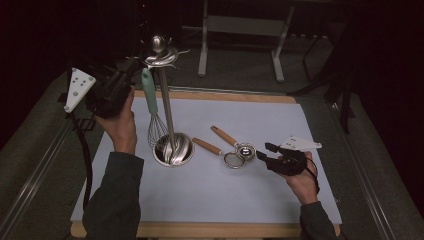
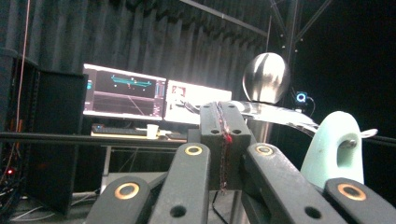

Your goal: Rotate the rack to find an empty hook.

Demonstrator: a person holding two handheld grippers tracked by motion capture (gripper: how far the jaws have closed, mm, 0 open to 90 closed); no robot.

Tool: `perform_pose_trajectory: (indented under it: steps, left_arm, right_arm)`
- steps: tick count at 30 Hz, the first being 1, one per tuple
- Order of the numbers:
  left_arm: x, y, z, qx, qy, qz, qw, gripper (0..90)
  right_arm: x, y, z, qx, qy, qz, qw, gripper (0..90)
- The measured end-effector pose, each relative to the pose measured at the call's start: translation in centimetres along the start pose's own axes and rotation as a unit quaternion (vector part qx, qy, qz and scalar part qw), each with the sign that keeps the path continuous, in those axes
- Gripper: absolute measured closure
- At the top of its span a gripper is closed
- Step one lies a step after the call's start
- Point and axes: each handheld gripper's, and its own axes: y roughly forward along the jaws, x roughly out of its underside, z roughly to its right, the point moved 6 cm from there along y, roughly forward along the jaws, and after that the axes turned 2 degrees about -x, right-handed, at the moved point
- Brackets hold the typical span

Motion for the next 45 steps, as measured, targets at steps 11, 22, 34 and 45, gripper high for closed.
perform_pose_trajectory:
  steps: [11,22,34,45]
  left_arm:
    - [-0.2,0.8,-0.7,-0.011,0.002,-0.014,0.9998,90.0]
    - [-0.3,1.2,-1.0,-0.011,0.002,-0.021,0.9997,90.0]
    - [-0.8,0.0,-1.5,-0.01,0.008,-0.014,0.9998,90.0]
    - [0.0,-1.2,-2.2,-0.01,0.011,-0.021,0.9997,90.0]
  right_arm:
    - [0.0,0.0,0.0,0.0,0.0,-0.001,1.0,50.8]
    - [0.0,-0.1,0.2,0.002,0.001,0.001,1.0,50.9]
    - [0.2,-0.1,0.3,0.002,0.003,-0.001,1.0,50.9]
    - [0.4,-0.1,0.6,0.01,0.001,-0.006,0.9999,50.9]
